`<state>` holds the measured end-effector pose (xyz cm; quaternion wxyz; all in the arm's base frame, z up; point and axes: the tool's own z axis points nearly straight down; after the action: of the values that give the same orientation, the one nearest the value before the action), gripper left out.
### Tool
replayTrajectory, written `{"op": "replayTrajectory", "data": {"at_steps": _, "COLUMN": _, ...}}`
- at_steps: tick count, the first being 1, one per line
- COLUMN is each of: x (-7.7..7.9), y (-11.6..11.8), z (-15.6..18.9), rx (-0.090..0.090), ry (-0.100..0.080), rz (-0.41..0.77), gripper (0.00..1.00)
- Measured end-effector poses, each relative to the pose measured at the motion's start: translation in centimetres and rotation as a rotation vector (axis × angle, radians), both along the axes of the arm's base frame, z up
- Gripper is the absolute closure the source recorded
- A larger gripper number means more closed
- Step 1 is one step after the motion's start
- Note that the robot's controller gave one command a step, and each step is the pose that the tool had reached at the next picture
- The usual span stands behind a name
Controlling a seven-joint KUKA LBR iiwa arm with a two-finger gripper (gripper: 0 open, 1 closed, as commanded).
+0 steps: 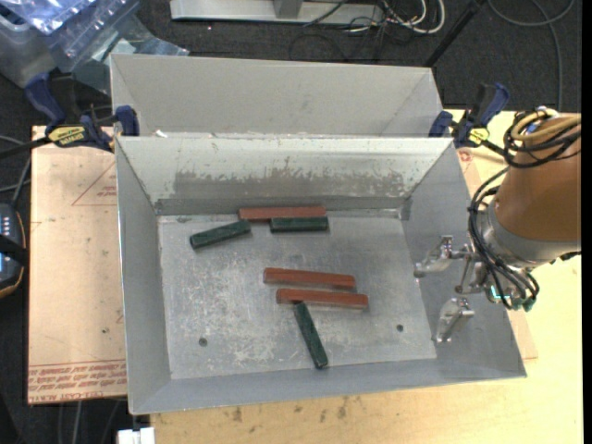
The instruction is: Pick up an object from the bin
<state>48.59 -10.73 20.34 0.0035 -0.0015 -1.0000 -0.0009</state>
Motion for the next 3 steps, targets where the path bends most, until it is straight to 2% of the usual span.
{"op": "replayTrajectory", "data": {"at_steps": 1, "x": 0.2, "y": 0.0, "z": 0.3, "rx": -0.001, "ry": -0.007, "rz": 0.003, "gripper": 0.0}}
{"op": "replayTrajectory", "data": {"at_steps": 2, "x": 3.0, "y": 4.9, "z": -5.5, "rx": -0.002, "ry": -0.014, "rz": -0.052, "gripper": 0.0}}
{"op": "replayTrajectory", "data": {"at_steps": 3, "x": 2.6, "y": 10.1, "z": -8.9, "rx": 0.0, "ry": -0.006, "rz": 0.067, "gripper": 1.0}}
